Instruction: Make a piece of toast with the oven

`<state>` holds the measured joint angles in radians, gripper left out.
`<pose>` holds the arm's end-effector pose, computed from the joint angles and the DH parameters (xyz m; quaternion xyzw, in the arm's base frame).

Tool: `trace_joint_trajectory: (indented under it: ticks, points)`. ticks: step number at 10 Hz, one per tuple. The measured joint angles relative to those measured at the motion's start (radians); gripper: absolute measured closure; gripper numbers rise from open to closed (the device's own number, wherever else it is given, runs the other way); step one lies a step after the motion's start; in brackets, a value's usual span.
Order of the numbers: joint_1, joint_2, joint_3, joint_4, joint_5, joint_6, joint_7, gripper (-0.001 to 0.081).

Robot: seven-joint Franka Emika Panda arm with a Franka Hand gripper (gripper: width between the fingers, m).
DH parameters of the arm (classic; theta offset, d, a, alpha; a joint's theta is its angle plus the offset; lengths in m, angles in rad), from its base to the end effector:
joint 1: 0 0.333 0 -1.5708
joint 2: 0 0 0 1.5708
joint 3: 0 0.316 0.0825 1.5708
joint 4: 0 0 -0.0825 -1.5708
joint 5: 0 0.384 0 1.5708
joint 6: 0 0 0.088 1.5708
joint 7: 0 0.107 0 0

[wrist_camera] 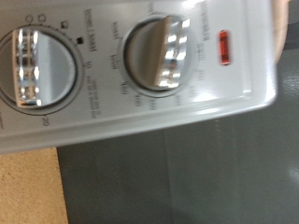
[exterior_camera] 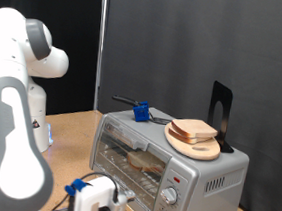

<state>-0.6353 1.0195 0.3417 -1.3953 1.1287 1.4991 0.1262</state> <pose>0.6560 -0.1419 0.1595 -0.6148 0.3290 0.2849 0.6577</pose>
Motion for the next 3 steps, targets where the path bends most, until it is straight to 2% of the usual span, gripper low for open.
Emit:
trace_joint_trajectory:
  ticks: [3]
  points:
    - [-0.037,0.004,-0.023,0.063,-0.009,-0.087,0.048,0.0124]
